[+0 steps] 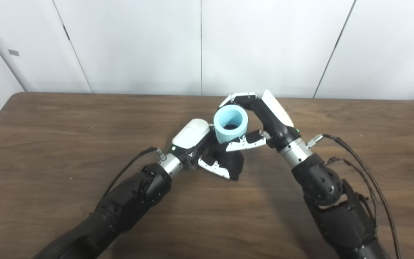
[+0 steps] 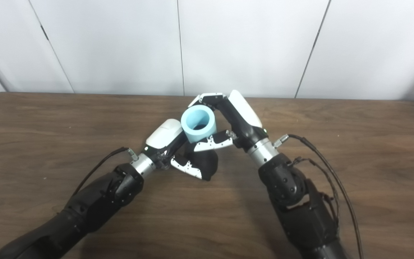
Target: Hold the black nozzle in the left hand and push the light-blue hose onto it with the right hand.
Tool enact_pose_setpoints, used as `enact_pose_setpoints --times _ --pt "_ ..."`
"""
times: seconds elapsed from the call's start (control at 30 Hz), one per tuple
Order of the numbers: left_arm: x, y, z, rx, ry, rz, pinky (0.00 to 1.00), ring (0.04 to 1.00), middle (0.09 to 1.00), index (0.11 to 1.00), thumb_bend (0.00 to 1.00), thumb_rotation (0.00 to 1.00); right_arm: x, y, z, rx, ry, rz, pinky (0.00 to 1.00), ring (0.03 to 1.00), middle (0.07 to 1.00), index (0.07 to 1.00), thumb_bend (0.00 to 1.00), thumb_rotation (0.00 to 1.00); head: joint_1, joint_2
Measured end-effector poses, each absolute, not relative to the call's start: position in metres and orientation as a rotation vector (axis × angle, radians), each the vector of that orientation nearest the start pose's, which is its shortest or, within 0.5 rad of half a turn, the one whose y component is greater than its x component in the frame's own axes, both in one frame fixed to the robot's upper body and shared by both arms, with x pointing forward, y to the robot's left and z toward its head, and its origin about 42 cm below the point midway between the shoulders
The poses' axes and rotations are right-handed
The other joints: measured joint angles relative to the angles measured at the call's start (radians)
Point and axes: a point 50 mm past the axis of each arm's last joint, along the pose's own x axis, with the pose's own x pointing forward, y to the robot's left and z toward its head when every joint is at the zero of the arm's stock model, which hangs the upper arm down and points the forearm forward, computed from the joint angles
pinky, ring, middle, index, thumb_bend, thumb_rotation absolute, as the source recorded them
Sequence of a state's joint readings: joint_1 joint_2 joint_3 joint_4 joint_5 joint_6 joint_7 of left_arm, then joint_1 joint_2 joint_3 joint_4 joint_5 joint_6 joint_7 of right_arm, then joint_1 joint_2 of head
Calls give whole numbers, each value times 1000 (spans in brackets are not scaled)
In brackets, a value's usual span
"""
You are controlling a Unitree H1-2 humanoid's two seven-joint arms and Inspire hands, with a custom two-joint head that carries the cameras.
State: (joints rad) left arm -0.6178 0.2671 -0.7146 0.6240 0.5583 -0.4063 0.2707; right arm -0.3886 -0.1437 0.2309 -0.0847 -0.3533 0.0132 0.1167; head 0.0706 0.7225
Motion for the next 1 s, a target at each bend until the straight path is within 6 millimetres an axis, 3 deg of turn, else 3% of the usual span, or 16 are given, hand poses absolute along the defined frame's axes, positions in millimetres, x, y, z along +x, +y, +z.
enact_pose_setpoints --times 0.23,0.53,1.0 --pt "419 133 122 992 -555 -612 536 597 491 478 525 0 369 -144 240 -446 -290 266 286 364 430 498 528 0 -2 3" --pt "419 132 123 991 -555 -613 516 586 494 477 524 0 375 -144 238 -371 -161 245 373 448 481 482 530 0 -2 8" --pt "419 132 123 991 -556 -611 504 570 495 478 524 0 372 -139 234 -369 -145 255 369 437 468 487 530 0 -2 14"
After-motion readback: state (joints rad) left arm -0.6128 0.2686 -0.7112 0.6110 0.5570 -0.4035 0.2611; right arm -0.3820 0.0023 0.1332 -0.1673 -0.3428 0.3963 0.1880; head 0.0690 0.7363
